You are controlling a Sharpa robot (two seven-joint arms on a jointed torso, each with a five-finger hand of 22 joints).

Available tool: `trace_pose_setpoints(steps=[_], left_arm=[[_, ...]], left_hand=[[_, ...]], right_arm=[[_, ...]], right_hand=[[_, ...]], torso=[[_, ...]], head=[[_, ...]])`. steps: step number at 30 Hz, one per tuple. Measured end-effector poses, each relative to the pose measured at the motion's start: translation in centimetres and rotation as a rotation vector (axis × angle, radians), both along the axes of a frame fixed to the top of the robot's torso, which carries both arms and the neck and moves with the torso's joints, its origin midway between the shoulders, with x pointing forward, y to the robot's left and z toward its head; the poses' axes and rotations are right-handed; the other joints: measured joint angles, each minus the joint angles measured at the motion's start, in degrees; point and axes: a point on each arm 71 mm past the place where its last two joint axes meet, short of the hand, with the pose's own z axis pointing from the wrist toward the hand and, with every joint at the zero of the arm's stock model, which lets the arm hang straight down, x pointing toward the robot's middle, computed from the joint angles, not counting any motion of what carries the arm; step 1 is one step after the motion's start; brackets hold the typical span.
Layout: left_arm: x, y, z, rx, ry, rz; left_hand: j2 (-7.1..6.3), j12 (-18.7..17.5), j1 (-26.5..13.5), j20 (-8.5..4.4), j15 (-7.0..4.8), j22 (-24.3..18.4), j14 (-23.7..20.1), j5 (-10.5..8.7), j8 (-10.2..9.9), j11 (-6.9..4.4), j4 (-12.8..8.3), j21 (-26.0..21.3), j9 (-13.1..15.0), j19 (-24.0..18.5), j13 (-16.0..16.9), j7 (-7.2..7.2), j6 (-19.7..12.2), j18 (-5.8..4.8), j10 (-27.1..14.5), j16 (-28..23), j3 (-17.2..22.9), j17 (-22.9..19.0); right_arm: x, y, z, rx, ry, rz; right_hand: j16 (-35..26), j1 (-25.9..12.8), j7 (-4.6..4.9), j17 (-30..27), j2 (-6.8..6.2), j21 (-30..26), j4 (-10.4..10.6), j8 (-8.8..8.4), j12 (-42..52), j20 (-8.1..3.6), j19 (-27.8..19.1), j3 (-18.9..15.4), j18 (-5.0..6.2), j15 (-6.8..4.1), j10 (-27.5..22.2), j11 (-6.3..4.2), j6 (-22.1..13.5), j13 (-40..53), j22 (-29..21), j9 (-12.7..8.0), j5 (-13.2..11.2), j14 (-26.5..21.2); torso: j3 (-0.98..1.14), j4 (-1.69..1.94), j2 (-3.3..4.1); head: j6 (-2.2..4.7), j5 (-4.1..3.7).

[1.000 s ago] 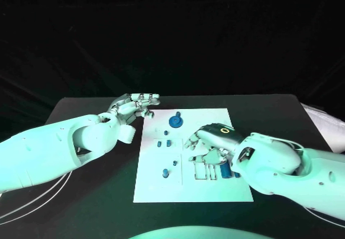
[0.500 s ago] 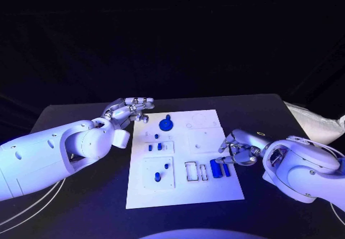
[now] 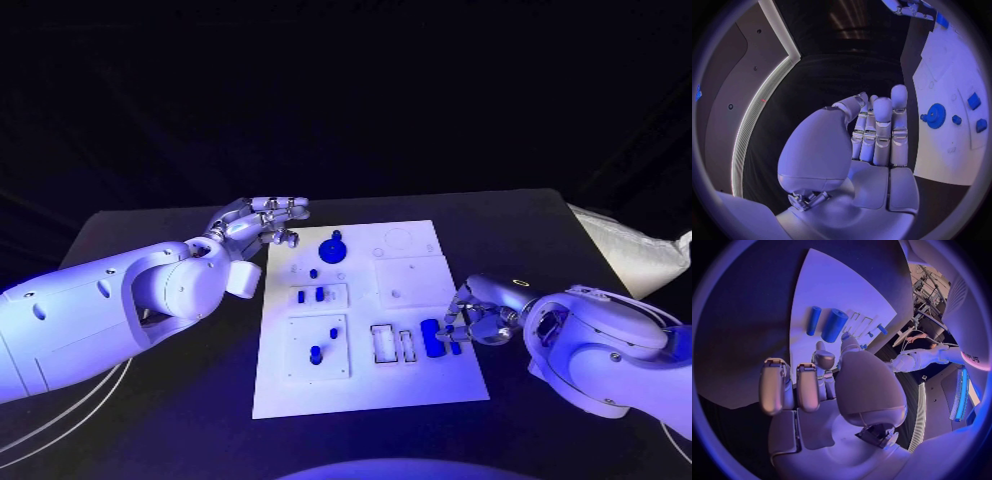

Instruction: Assemble the parts on the task board

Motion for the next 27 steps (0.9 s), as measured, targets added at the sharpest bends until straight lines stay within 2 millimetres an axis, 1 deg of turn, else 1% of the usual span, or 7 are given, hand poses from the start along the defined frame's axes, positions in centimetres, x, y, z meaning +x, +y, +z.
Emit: trace_pose_setpoints(steps=[5, 6, 9, 14, 20, 25, 27], left_arm=[[0.0, 0.0, 0.0, 0.0, 0.001, 0.0], [0.0, 0.0, 0.0, 0.0, 0.001, -0.001], [0.0, 0.0, -0.1, 0.0, 0.002, -0.001], [0.0, 0.0, -0.1, 0.0, 0.003, -0.001], [0.0, 0.1, -0.1, 0.0, 0.004, -0.002], [0.0, 0.1, -0.1, 0.001, 0.005, -0.002], [-0.1, 0.1, -0.1, 0.001, 0.005, -0.002]], left_hand=[[0.0, 0.0, 0.0, 0.0, 0.0, 0.0, 0.0, 0.0, 0.0, 0.0, 0.0, 0.0, 0.0, 0.0, 0.0, 0.0, 0.0, 0.0, 0.0, 0.0, 0.0, 0.0], [0.0, 0.0, 0.0, 0.0, 0.0, 0.0, 0.0, 0.0, 0.0, 0.0, 0.0, 0.0, 0.0, 0.0, 0.0, 0.0, 0.0, 0.0, 0.0, 0.0, 0.0, 0.0], [0.0, 0.0, 0.0, 0.0, 0.0, 0.0, 0.0, 0.0, 0.0, 0.0, 0.0, 0.0, 0.0, 0.0, 0.0, 0.0, 0.0, 0.0, 0.0, 0.0, 0.0, 0.0], [0.0, 0.0, 0.0, 0.0, 0.0, 0.0, 0.0, 0.0, 0.0, 0.0, 0.0, 0.0, 0.0, 0.0, 0.0, 0.0, 0.0, 0.0, 0.0, 0.0, 0.0, 0.0], [0.0, 0.0, 0.0, 0.0, 0.0, 0.0, 0.0, 0.0, 0.0, 0.0, 0.0, 0.0, 0.0, 0.0, 0.0, 0.0, 0.0, 0.0, 0.0, 0.0, 0.0, 0.0], [0.0, 0.0, 0.0, 0.0, 0.0, 0.0, 0.0, 0.0, 0.0, 0.0, 0.0, 0.0, 0.0, 0.0, 0.0, 0.0, 0.0, 0.0, 0.0, 0.0, 0.0, 0.0], [0.0, 0.0, 0.0, 0.0, 0.0, 0.0, 0.0, 0.0, 0.0, 0.0, 0.0, 0.0, 0.0, 0.0, 0.0, 0.0, 0.0, 0.0, 0.0, 0.0, 0.0, 0.0]], right_arm=[[0.0, 0.6, -0.5, -0.01, 0.006, 0.013], [0.0, 0.7, -0.6, -0.012, 0.007, 0.016], [0.0, 1.0, -1.0, -0.02, 0.012, 0.022], [0.1, 1.5, -1.6, -0.03, 0.02, 0.035], [0.4, 2.1, -2.4, -0.038, 0.025, 0.046], [0.9, 2.5, -2.6, -0.042, 0.016, 0.048], [1.0, 2.6, -2.6, -0.041, 0.012, 0.05]], right_hand=[[0.0, 0.0, 0.0, 0.2, 0.01, 0.0, 0.0, 0.0, 0.4, 0.0, 0.0, -0.2, 0.0, 0.0, 0.0, 0.0, 0.0, 0.6, 0.1, 0.1, 0.0, 0.0], [0.0, -0.2, 0.0, 0.2, 0.25, 0.0, -0.2, 0.0, 0.4, 0.0, 0.0, -0.3, 0.0, 0.0, 0.0, 0.0, 0.0, 0.7, 0.1, 0.1, 0.0, 0.0], [0.3, -0.3, 0.0, 0.4, 0.31, 0.1, 0.0, 0.24, 1.0, 0.0, 0.0, -0.4, 0.0, 0.0, 0.0, 0.0, 0.0, 1.2, 0.2, 0.2, 0.0, 0.0], [0.3, -0.3, 0.0, 0.5, 0.31, 0.3, 0.0, 0.24, 1.2, 0.01, 0.0, -0.4, 0.0, 0.01, 0.0, 0.0, 0.0, 1.6, 0.3, 0.2, 0.0, 0.0], [0.3, 0.2, 0.0, 0.5, 0.76, 0.3, 0.0, 0.46, 1.5, 0.01, 0.0, -0.8, 0.01, 0.01, 0.0, 0.0, 0.0, 2.1, 0.4, 0.5, 0.3, 0.0], [0.3, 0.2, -0.03, 0.5, 0.77, 0.3, -0.2, 0.83, 1.5, 0.01, 0.0, -0.9, 0.0, 0.01, 0.0, 0.0, 0.0, 2.4, 0.4, 0.7, 0.6, 0.0], [0.3, 0.4, -0.09, 0.5, 1.1, 0.3, -0.2, 0.93, 1.7, 0.01, 0.0, -0.9, 0.0, 0.01, 0.0, 0.0, 0.1, 2.6, 0.4, 0.7, 0.7, 0.0]], torso=[[0.0, -0.09, 0.01], [0.0, -0.11, 0.02], [0.0, -0.13, 0.02], [0.01, -0.13, 0.04], [0.02, -0.08, 0.05], [0.01, -0.04, 0.05], [-0.01, -0.04, 0.04]], head=[[-0.07, 0.16], [-0.09, 0.16], [-0.14, 0.18], [-0.27, 0.23], [-0.43, 0.28], [-0.57, 0.38], [-0.6, 0.43]])
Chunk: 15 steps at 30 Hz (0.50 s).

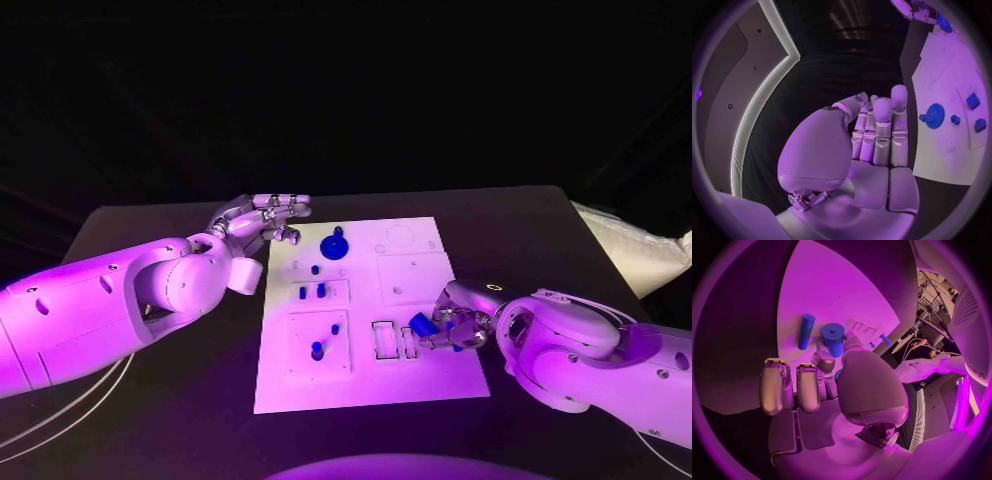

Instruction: Assemble the parts on the task board

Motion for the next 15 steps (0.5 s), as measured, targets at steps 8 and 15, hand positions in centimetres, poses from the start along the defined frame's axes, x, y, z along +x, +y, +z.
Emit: trace_pose_setpoints(steps=[8, 15], left_arm=[[-0.03, 0.05, -0.03, 0.0, 0.002, 0.0], [-0.05, 0.07, -0.05, 0.0, 0.003, -0.002]], left_hand=[[0.0, 0.0, 0.0, 0.0, 0.0, 0.0, 0.0, 0.0, 0.0, 0.0, 0.0, 0.0, 0.0, 0.0, 0.0, 0.0, 0.0, -0.01, 0.0, 0.0, 0.0, 0.0], [0.0, 0.0, 0.0, 0.0, 0.0, 0.0, 0.0, 0.0, 0.0, 0.0, 0.0, 0.0, 0.0, 0.0, 0.0, 0.0, 0.0, -0.01, 0.0, 0.0, 0.0, 0.0]], right_arm=[[-0.02, 0.15, -0.17, 0.012, -0.012, -0.004], [-0.81, -0.53, 0.07, 0.059, -0.04, -0.044]], right_hand=[[0.2, 0.2, -0.78, 0.0, 1.83, 0.2, 0.1, 0.84, 1.3, 0.0, 0.0, -0.2, 0.0, 0.0, 0.5, -0.53, 0.8, 1.9, 0.3, 0.6, 3.0, 0.0], [0.6, 0.5, -1.08, 0.0, 3.45, 0.7, 0.1, 0.89, 2.6, -0.51, 0.5, -0.6, 0.01, -0.03, 1.6, -0.94, 1.7, 4.1, 1.0, 0.7, 8.3, 0.0]], torso=[[-0.03, -0.07, -0.03], [-0.03, -0.09, -0.05]], head=[[-0.05, 0.08], [0.01, -0.06]])
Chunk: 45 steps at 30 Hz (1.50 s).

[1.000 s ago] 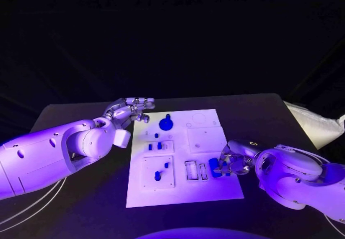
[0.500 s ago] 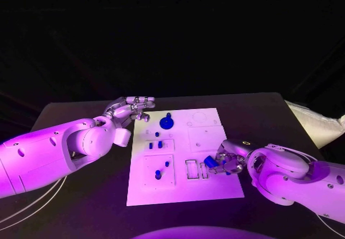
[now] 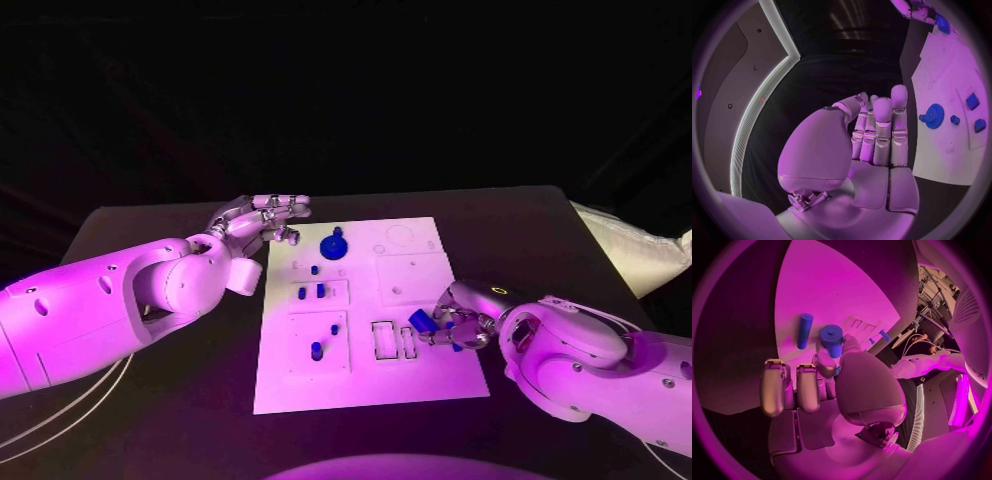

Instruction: Assemble the parts on the task board

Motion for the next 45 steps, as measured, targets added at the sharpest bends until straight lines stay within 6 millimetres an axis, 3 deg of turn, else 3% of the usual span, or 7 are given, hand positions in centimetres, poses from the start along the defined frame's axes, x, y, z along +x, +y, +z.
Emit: trace_pose_setpoints(steps=[9, 15, 24, 27, 32, 41, 45], left_arm=[[0.0, 0.0, 0.0, -0.001, 0.001, -0.002], [0.0, 0.0, -0.1, -0.001, 0.002, -0.003], [0.0, -0.1, -0.1, -0.002, 0.003, -0.005], [-0.1, -0.1, -0.1, -0.002, 0.003, -0.005], [-0.1, -0.1, -0.1, -0.002, 0.003, -0.006], [-0.1, -0.1, -0.1, -0.003, 0.003, -0.007], [-0.1, -0.1, -0.1, -0.003, 0.003, -0.007]], left_hand=[[0.0, 0.4, 0.0, 0.0, -0.21, -0.2, -0.2, 0.0, 0.2, -0.2, -0.3, -0.3, 0.0, 0.0, 0.1, 0.0, 0.0, 0.01, -0.2, 0.0, -0.3, -0.3], [0.0, 0.5, 0.0, 0.0, -0.15, -0.2, -0.3, 0.0, 0.2, -0.2, -0.3, -0.3, 0.0, 0.0, 0.1, 0.0, 0.0, 0.01, -0.2, 0.0, -0.3, -0.3], [0.0, 0.5, 0.0, 0.0, -0.15, -0.2, -0.3, 0.0, 0.2, -0.2, -0.3, -0.3, 0.0, 0.0, 0.0, 0.0, 0.0, 0.0, -0.2, 0.0, -0.3, -0.3], [0.0, 0.5, 0.0, 0.0, -0.15, -0.2, -0.3, 0.0, 0.2, -0.2, -0.3, -0.3, 0.0, 0.0, 0.0, 0.0, 0.0, 0.0, -0.2, 0.0, -0.3, -0.3], [0.0, 0.5, 0.0, 0.0, -0.14, -0.2, -0.3, 0.0, 0.2, -0.2, -0.3, -0.3, 0.0, 0.0, 0.0, 0.0, 0.0, 0.01, -0.2, 0.0, -0.3, -0.3], [0.0, 0.5, 0.0, 0.0, -0.14, -0.2, -0.3, 0.0, 0.2, -0.19, -0.3, -0.3, 0.0, 0.0, 0.0, 0.0, 0.0, 0.01, -0.2, 0.0, -0.3, -0.3], [0.0, 0.5, 0.0, 0.0, -0.13, -0.2, -0.3, 0.0, 0.2, -0.19, -0.3, -0.3, 0.0, 0.0, 0.0, 0.0, 0.0, 0.0, -0.2, 0.0, -0.3, -0.3]], right_arm=[[-0.2, 0.3, 1.9, 0.099, -0.057, -0.04], [-0.3, 1.3, 1.8, 0.129, -0.024, -0.036], [-0.4, 2.9, 1.0, 0.127, 0.058, 0.007], [-0.5, 3.4, 0.8, 0.12, 0.084, 0.022], [-0.7, 3.8, 0.5, 0.112, 0.112, 0.04], [-0.7, 4.5, 0.4, 0.105, 0.133, 0.06], [-0.6, 4.6, 0.3, 0.103, 0.133, 0.062]], right_hand=[[0.2, 0.1, -0.02, 0.0, 0.37, 0.2, 0.1, 0.0, 0.0, 0.0, 0.4, -0.1, 0.0, -0.17, 0.1, 0.0, 0.0, 0.3, 0.0, 0.0, 1.5, 0.2], [0.2, 0.1, -0.02, 0.0, 0.38, 0.2, 0.1, 0.0, 0.0, 0.0, 0.4, -0.2, 0.0, -0.17, 0.1, 0.0, 0.0, 0.0, 0.0, 0.0, 1.5, 0.2], [0.6, -1.2, 0.3, 0.0, 1.86, 0.2, 0.2, 0.45, -0.4, 0.0, 0.4, -2.0, 0.01, -0.37, 0.3, -0.06, 0.3, 0.3, 0.0, 0.0, 1.5, 0.0], [0.6, -2.2, 0.13, 0.0, 1.45, 0.2, 0.1, 0.95, -0.7, -0.21, 0.6, -2.3, 0.01, -0.37, 0.4, -0.1, 0.5, 0.3, 0.0, 2.0, 1.5, 0.0], [0.8, -2.9, 0.01, 0.0, 1.48, 0.2, 0.1, 1.12, -0.7, -0.21, 0.6, -2.7, 0.0, -0.49, 0.5, -0.1, 0.8, 0.4, 0.0, 2.4, 1.5, 0.1], [0.8, -4.2, -0.61, 0.0, 1.71, 0.4, 0.1, 1.18, -0.8, -0.21, 0.6, -3.5, 0.0, -0.66, 0.7, -0.27, 1.5, 0.5, 0.0, 3.1, 0.6, 0.1], [0.8, -5.7, -1.07, 0.0, 2.0, 0.4, 0.1, 1.3, -1.1, -0.2, 0.6, -4.6, 0.0, -0.79, 0.8, -0.38, 2.0, 0.6, 0.0, 3.6, -2.2, 0.0]], torso=[[0.01, 0.06, -0.03], [0.01, 0.07, 0.0], [-0.03, 0.08, 0.03], [-0.03, 0.07, 0.03], [-0.01, 0.06, 0.03], [0.05, 0.03, 0.03], [0.05, 0.03, 0.04]], head=[[0.16, -0.19], [0.16, 0.04], [-0.02, -0.08], [-0.01, -0.09], [-0.04, 0.08], [-0.1, 0.15], [-0.1, 0.16]])
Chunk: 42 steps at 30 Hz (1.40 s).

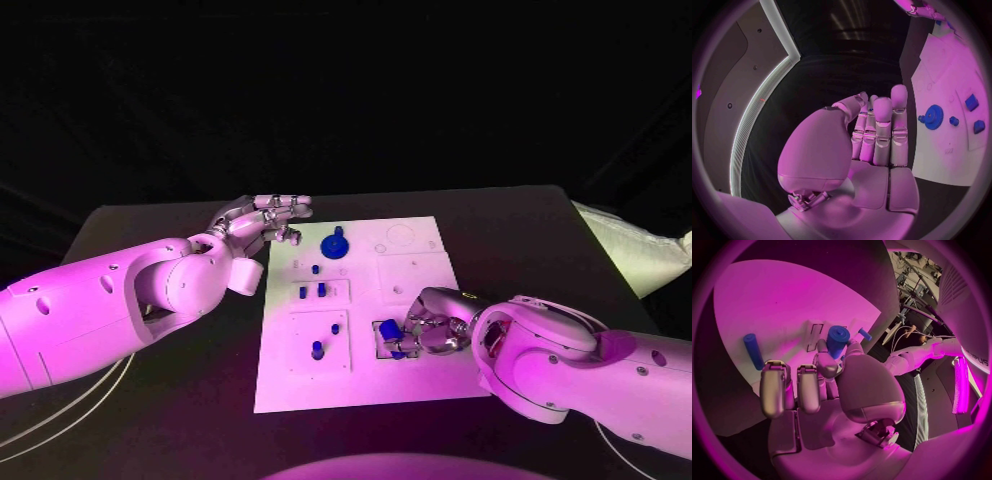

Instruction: Assemble the parts on the task board

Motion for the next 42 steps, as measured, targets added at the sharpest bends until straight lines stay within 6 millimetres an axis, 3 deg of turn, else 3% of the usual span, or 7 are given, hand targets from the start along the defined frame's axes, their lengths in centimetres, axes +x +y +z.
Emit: trace_pose_setpoints(steps=[3, 6, 10, 16, 24, 30, 42], left_arm=[[0.0, 0.0, 0.0, 0.0, 0.0, 0.0], [0.0, 0.02, 0.0, 0.0, 0.0, 0.0], [0.0, 0.02, 0.0, 0.0, 0.0, 0.0], [0.0, 0.02, -0.01, 0.0, 0.001, -0.001], [0.01, -0.01, -0.02, 0.0, 0.001, -0.002], [0.01, -0.01, -0.02, -0.001, 0.001, -0.003], [0.01, 0.02, -0.06, -0.001, 0.004, -0.006]], left_hand=[[0.0, 0.0, 0.0, 0.0, 0.0, 0.0, 0.0, 0.0, 0.0, 0.0, 0.0, 0.0, 0.0, 0.0, 0.0, 0.0, 0.0, 0.0, 0.0, 0.0, 0.0, 0.0], [0.0, 0.0, 0.0, 0.0, 0.0, 0.0, 0.0, 0.0, 0.0, 0.0, 0.0, 0.0, 0.0, 0.0, 0.0, 0.0, 0.0, 0.0, 0.0, 0.0, 0.0, 0.0], [0.0, 0.0, 0.0, 0.0, 0.0, 0.0, 0.0, 0.0, 0.0, 0.0, 0.0, 0.0, 0.0, 0.0, 0.0, 0.0, 0.0, 0.0, 0.0, 0.0, 0.0, 0.0], [0.0, 0.0, 0.0, 0.0, 0.01, 0.0, 0.0, 0.0, 0.0, 0.0, 0.0, 0.0, 0.0, 0.0, 0.0, 0.0, 0.0, 0.0, 0.0, 0.0, 0.0, 0.0], [0.0, 0.0, 0.0, 0.0, 0.01, 0.0, 0.0, 0.0, 0.0, 0.0, 0.0, 0.0, 0.0, 0.0, 0.0, 0.0, 0.0, 0.0, 0.0, 0.0, 0.0, 0.0], [0.23, 0.0, 0.2, 0.0, 0.02, 0.0, 0.0, 0.0, 0.0, 0.19, 0.0, 0.0, 0.0, 0.0, 0.0, 0.0, 0.0, 0.0, -0.2, 0.0, 0.0, -0.1], [0.3, 0.0, 0.3, 0.0, 0.03, 0.0, 0.0, 0.0, 0.0, 0.2, 0.0, 0.0, 0.0, 0.0, 0.0, 0.0, 0.0, 0.0, -0.2, 0.0, 0.0, -0.2]], right_arm=[[0.02, 0.12, -0.08, -0.001, -0.001, 0.002], [0.05, 0.22, -0.07, -0.002, -0.005, 0.004], [0.07, 0.28, -0.04, -0.004, -0.012, 0.007], [0.09, 0.31, 0.02, -0.009, -0.024, 0.012], [0.11, 0.52, 0.09, -0.017, -0.038, 0.023], [0.31, 0.79, -0.2, -0.03, -0.045, 0.034], [0.52, 0.84, -0.54, -0.056, -0.037, 0.049]], right_hand=[[0.0, -3.6, -0.23, 0.0, -0.22, 0.0, -0.3, 0.18, -0.8, 0.0, 0.0, -2.2, 0.0, 0.0, 0.1, -0.09, 0.4, 0.0, 0.0, 0.7, -9.5, 0.0], [0.0, -6.5, 0.22, 0.0, -3.13, 0.0, 0.1, -0.13, -1.9, 0.0, 0.0, -2.5, 0.0, 0.0, 0.1, -0.08, -0.1, -0.4, 0.0, 1.2, -17.4, 0.0], [0.0, -10.4, 0.22, 0.0, -7.09, 0.0, 0.3, -0.13, -3.0, 0.0, 0.0, 0.3, 0.0, 0.0, -0.4, -0.14, -0.1, -0.9, 0.0, 1.9, -20.0, 0.0], [0.0, -11.2, 0.22, 0.0, -8.82, 0.0, 0.2, -0.13, -3.8, 0.0, 0.0, 2.8, 0.0, 0.01, -0.7, -0.03, -0.1, -1.3, 0.0, 2.4, -20.1, 0.0], [0.0, 1.0, 0.22, 0.0, -3.69, 0.0, -3.1, -0.13, -4.0, 0.0, 0.0, 6.7, 0.0, 0.01, -0.7, -0.04, -0.1, -0.8, 0.0, 3.5, -14.5, 0.0], [0.0, 4.4, 0.03, 0.0, -0.92, 0.0, -4.4, -0.12, -3.3, -0.21, 0.2, 7.8, 0.0, 0.01, -0.1, -0.66, 0.1, 0.3, 0.0, 4.0, -12.9, 0.0], [0.0, 6.2, -0.16, 0.0, -1.84, 0.0, -5.5, -0.13, -2.8, -0.21, 0.2, 7.0, 0.0, -0.2, 0.4, -0.8, 0.3, 1.1, 0.0, 4.4, -11.9, 0.2]], torso=[[-0.01, 0.0, 0.01], [-0.02, 0.01, 0.01], [-0.02, 0.02, 0.01], [-0.01, -0.01, -0.02], [0.01, -0.02, -0.03], [0.0, 0.03, -0.03], [-0.03, 0.01, -0.03]], head=[[0.0, 0.05], [0.01, 0.07], [0.01, 0.09], [-0.04, 0.15], [-0.09, 0.15], [-0.14, 0.14], [-0.29, 0.38]])
